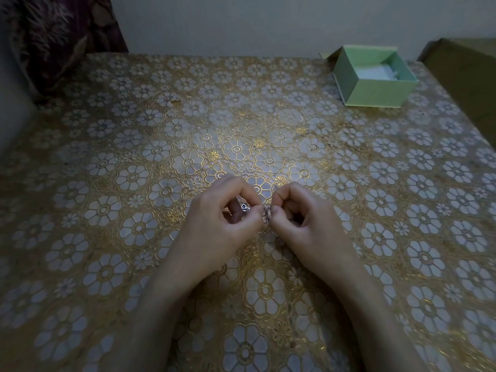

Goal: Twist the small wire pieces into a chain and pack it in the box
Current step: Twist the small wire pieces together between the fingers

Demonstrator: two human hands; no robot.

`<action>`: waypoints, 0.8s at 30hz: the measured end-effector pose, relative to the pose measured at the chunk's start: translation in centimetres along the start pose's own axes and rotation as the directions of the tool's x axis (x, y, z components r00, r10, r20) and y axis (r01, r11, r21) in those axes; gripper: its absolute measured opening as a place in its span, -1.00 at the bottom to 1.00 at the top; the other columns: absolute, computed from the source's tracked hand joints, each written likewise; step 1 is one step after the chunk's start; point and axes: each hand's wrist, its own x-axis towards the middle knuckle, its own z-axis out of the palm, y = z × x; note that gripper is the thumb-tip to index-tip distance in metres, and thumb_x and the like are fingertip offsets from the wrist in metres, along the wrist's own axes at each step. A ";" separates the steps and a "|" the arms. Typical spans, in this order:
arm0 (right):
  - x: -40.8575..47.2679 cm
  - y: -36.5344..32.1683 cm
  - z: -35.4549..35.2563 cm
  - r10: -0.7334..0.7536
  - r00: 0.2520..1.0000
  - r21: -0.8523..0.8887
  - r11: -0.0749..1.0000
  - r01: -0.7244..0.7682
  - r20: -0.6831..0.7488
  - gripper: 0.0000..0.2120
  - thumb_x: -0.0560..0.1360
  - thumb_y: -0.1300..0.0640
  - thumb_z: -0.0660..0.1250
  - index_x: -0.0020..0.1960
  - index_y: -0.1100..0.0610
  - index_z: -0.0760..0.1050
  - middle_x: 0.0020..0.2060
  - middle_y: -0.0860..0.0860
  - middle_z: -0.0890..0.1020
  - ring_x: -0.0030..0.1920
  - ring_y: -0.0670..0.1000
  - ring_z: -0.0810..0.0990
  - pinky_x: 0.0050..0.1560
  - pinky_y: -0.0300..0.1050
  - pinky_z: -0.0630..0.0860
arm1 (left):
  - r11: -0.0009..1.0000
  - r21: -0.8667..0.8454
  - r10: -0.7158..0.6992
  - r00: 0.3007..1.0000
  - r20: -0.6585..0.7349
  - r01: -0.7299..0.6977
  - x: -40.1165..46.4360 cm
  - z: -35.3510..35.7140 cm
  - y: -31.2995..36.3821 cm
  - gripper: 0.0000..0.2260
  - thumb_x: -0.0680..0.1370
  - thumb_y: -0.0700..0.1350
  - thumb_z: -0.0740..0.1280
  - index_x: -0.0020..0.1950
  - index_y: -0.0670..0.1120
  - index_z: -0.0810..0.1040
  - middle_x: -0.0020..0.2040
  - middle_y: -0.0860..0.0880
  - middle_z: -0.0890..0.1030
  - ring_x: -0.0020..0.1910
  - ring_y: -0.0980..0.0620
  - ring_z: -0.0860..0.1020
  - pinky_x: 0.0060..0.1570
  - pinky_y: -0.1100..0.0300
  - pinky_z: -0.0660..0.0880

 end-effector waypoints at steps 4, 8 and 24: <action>-0.1 -0.4 -0.3 0.034 0.999 0.211 0.977 -0.041 0.039 -0.94 0.36 0.18 0.26 -0.29 0.13 0.43 -0.52 -0.10 0.33 -0.50 -0.17 0.25 -0.46 -0.37 0.19 | 0.999 0.032 -0.022 1.000 -0.001 0.022 0.0 0.0 -0.2 -0.81 0.34 0.04 0.28 -0.26 -0.07 0.53 -0.21 -0.02 0.55 -0.39 0.10 0.43 -0.36 0.32 0.35; -0.1 -0.6 -0.4 0.064 0.997 0.292 0.954 -0.074 0.044 -0.93 0.37 0.19 0.25 -0.29 0.11 0.43 -0.50 -0.03 0.35 -0.51 -0.18 0.26 -0.49 -0.38 0.21 | 1.000 -0.001 -0.030 0.999 0.013 0.030 0.0 0.0 0.0 -0.82 0.34 0.03 0.29 -0.26 -0.08 0.53 -0.19 -0.02 0.56 -0.39 0.13 0.44 -0.36 0.38 0.34; 0.1 -0.9 -1.2 0.177 0.978 0.402 0.892 -0.208 0.114 -0.79 0.50 0.34 0.28 -0.28 0.15 0.44 -0.55 -0.09 0.27 -0.54 -0.15 0.17 -0.56 -0.38 0.16 | 0.987 0.095 0.132 0.991 0.015 -0.132 0.1 0.1 0.2 -0.86 0.43 0.01 0.31 -0.16 -0.03 0.58 -0.17 0.07 0.56 -0.39 0.12 0.43 -0.33 0.44 0.32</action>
